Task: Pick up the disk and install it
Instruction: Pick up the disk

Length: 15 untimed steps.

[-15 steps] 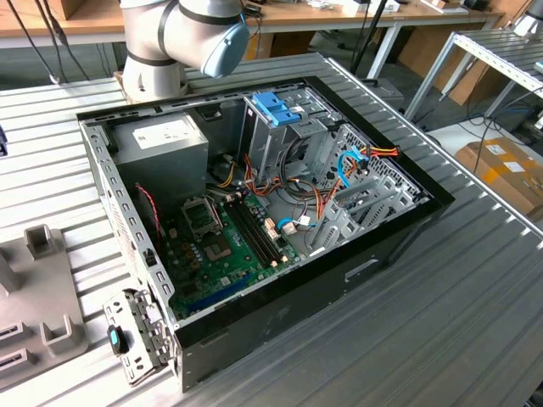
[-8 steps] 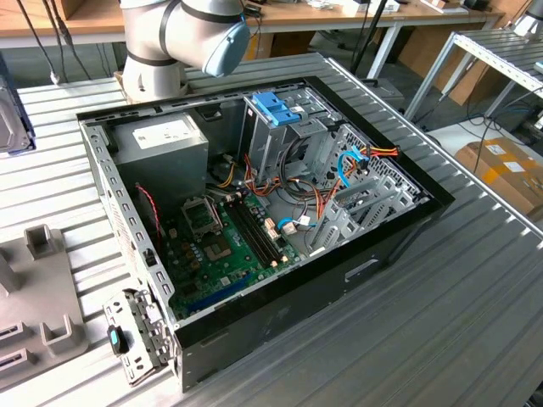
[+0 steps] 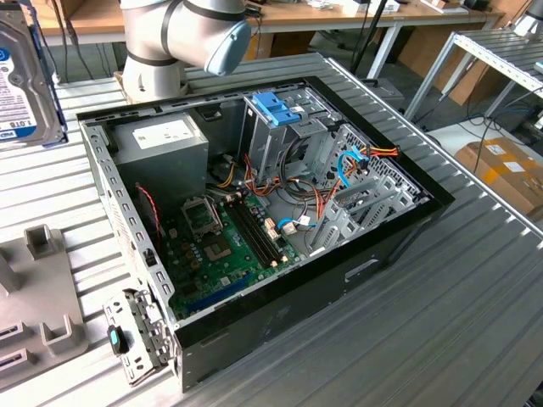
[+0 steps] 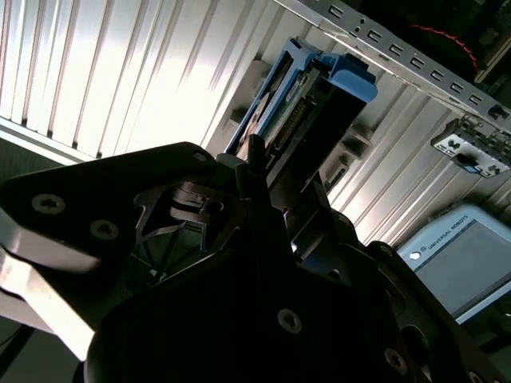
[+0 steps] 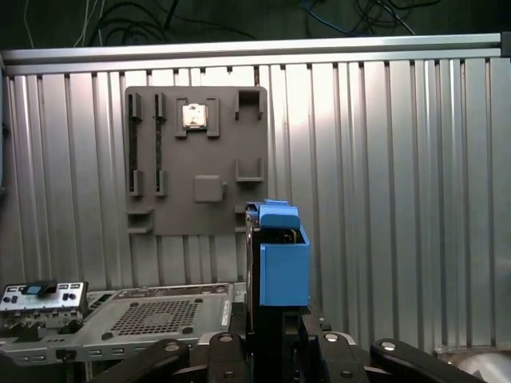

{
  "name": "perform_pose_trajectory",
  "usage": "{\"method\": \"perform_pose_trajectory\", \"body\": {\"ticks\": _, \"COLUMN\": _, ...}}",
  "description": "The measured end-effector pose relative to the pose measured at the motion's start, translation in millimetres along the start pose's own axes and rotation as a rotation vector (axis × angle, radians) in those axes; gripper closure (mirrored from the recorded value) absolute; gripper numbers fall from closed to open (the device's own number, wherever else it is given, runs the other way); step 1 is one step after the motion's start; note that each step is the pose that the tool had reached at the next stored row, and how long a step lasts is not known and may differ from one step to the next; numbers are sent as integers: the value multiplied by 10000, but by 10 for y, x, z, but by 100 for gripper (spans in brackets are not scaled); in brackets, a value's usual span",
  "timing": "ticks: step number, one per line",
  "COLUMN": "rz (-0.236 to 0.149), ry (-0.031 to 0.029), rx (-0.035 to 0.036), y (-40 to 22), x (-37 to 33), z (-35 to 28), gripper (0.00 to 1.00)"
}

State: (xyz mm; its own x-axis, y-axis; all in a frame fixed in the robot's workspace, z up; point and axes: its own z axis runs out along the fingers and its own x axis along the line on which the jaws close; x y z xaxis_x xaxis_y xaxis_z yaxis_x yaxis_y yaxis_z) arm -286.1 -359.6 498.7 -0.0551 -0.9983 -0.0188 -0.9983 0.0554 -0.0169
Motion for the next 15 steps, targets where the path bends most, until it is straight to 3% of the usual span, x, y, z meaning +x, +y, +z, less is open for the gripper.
{"method": "perform_pose_trajectory", "body": {"ticks": 5, "rz": 0, "ry": 1, "rx": 0, "y": -223, "x": -17, "z": 4, "gripper": 65}}
{"method": "perform_pose_trajectory", "body": {"ticks": 7, "rz": 1, "ry": -1, "rx": 2, "y": -354, "x": -27, "z": 7, "gripper": 65}}
{"method": "perform_pose_trajectory", "body": {"ticks": 15, "rz": 0, "ry": 0, "rx": 0, "y": -654, "x": -49, "z": 12, "gripper": 65}}
